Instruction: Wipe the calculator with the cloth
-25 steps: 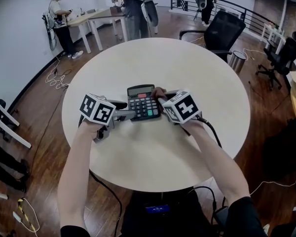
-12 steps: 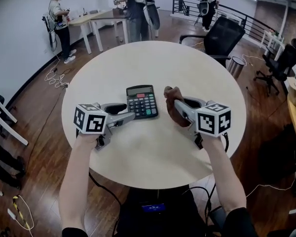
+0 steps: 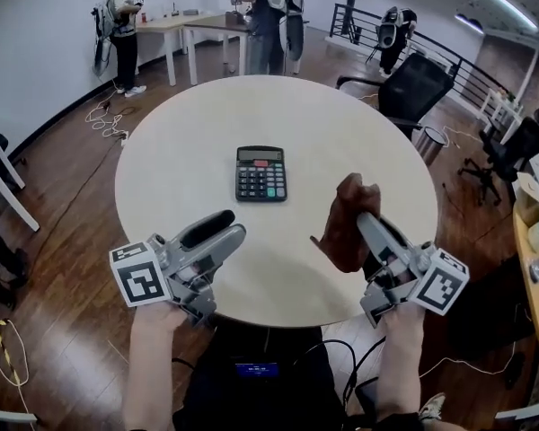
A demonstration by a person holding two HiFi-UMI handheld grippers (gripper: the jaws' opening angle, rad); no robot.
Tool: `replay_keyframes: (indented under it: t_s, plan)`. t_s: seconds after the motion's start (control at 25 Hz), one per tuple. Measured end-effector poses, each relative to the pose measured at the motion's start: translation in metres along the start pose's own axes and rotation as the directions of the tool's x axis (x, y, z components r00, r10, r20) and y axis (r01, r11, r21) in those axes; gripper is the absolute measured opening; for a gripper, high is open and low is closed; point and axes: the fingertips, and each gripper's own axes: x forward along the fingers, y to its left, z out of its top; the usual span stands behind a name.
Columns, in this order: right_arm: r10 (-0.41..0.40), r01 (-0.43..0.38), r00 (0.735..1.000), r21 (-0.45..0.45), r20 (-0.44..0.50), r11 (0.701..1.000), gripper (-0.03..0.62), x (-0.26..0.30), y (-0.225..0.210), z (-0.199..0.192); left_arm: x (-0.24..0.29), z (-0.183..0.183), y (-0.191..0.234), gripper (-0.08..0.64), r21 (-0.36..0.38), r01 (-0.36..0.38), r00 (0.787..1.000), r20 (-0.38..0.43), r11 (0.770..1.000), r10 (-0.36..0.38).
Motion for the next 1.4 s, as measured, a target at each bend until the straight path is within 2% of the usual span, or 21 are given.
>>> replay_keyframes:
  t_s: [0.16,0.36,0.56,0.68,0.8,0.96,1.4]
  plan:
    - [0.06,-0.06,0.998,0.023,0.009,0.998,0.051,-0.01,0.024,-0.01,-0.016,-0.006,-0.027,0.249,0.035,-0.039,0.999,0.012,0.999,0.039]
    - [0.137,-0.138,0.99,0.067,0.014,0.988,0.051,-0.016,0.045,-0.02,-0.025,-0.007,-0.052,0.249,0.059,-0.055,0.998,0.037,0.997,0.053]
    - [0.207,-0.206,0.978,0.108,0.004,0.973,0.051,-0.013,0.07,-0.035,-0.02,-0.024,-0.071,0.249,0.031,-0.02,1.0,0.01,0.999,0.019]
    - [0.244,-0.241,0.97,0.136,-0.003,0.961,0.051,-0.004,0.081,-0.044,-0.027,-0.026,-0.082,0.247,0.012,0.038,0.999,0.014,0.999,-0.038]
    - [0.239,-0.236,0.971,0.156,0.0,0.959,0.051,-0.002,0.076,-0.045,-0.021,-0.026,-0.09,0.247,-0.02,0.121,0.992,0.031,0.992,-0.121]
    - [0.227,-0.226,0.974,0.152,0.01,0.962,0.051,-0.011,0.069,-0.04,-0.007,-0.033,-0.092,0.247,-0.058,0.185,0.982,0.042,0.981,-0.182]
    - [0.247,-0.248,0.969,0.11,0.022,0.962,0.051,-0.033,0.081,-0.029,-0.01,-0.034,-0.109,0.238,-0.073,0.209,0.976,0.075,0.975,-0.203]
